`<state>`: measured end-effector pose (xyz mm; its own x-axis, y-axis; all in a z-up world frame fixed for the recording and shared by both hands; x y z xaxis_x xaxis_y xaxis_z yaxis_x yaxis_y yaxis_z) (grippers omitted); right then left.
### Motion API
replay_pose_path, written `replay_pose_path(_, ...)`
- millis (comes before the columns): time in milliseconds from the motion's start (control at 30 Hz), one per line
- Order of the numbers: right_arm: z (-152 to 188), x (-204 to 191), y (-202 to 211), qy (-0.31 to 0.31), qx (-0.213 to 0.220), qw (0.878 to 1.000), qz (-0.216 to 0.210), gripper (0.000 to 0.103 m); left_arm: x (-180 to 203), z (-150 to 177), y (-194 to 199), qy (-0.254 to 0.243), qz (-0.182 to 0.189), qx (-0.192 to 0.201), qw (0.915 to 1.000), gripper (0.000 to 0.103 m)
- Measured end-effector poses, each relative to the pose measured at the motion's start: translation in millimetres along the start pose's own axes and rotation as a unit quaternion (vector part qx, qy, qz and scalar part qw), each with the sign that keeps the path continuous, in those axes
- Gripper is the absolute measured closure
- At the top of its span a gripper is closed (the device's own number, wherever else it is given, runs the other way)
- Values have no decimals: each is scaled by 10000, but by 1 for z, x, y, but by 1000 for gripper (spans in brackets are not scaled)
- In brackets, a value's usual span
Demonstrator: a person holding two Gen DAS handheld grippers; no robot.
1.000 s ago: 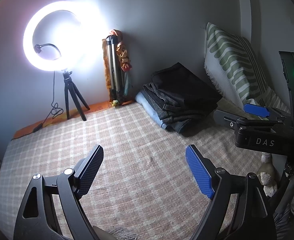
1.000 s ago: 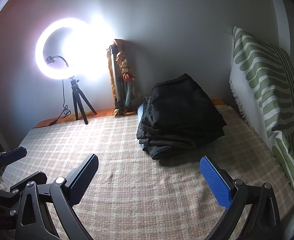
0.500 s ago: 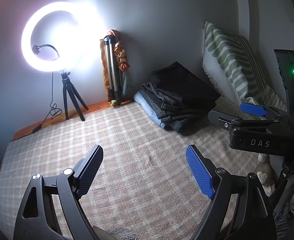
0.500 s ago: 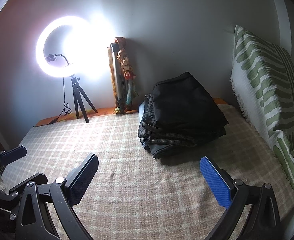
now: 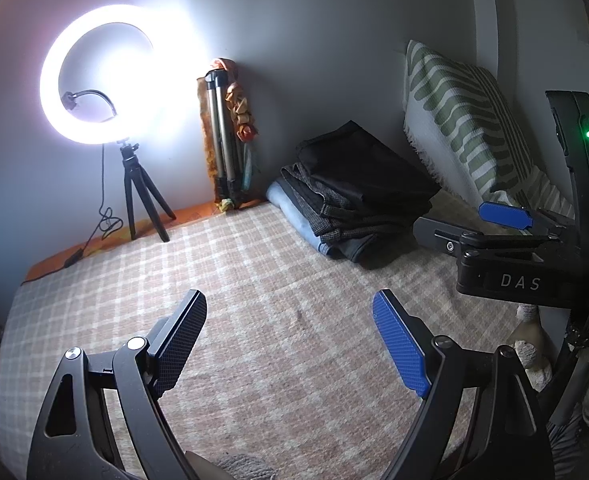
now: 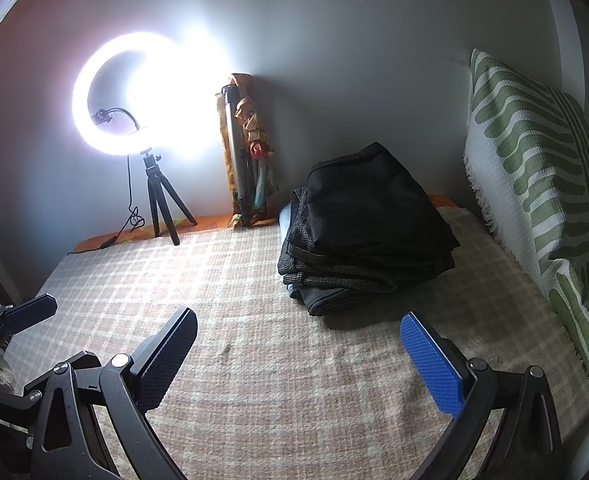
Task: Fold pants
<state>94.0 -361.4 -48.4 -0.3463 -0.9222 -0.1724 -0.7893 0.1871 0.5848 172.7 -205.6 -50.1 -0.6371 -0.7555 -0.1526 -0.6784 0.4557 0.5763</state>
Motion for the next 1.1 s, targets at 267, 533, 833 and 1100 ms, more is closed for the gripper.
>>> replay_pose_path(267,0,-1,0,-1,-17,10000,7,0,0,0,0,2,44,-11,10000,18)
replay_pose_path(533,0,-2,-1,-2,-27,10000,10,0,-3,2,0,-11,97,-11,10000,18)
replay_pose_path(833,1,-2,-1,-3,-29,10000,15,0,-3,3,0,-35,82,-20,10000,18)
replay_pose_path(1100,1,-3,-1,-5,-30,10000,14,0,-5,4,2,-70,117,119,9998,18)
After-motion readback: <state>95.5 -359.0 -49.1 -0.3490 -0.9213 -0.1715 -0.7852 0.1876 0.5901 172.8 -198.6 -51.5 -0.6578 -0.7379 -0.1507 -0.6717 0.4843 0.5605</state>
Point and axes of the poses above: each gripper's, at about its wrist camera, not at the fingertips, and y roughly against the way its jaws point, x to its right, z to its underside, the point moved 1 cm from there along -y, roughly the way its jaws point, and after that the axes turned 10 degrees about -y, right-handed, at the moved point
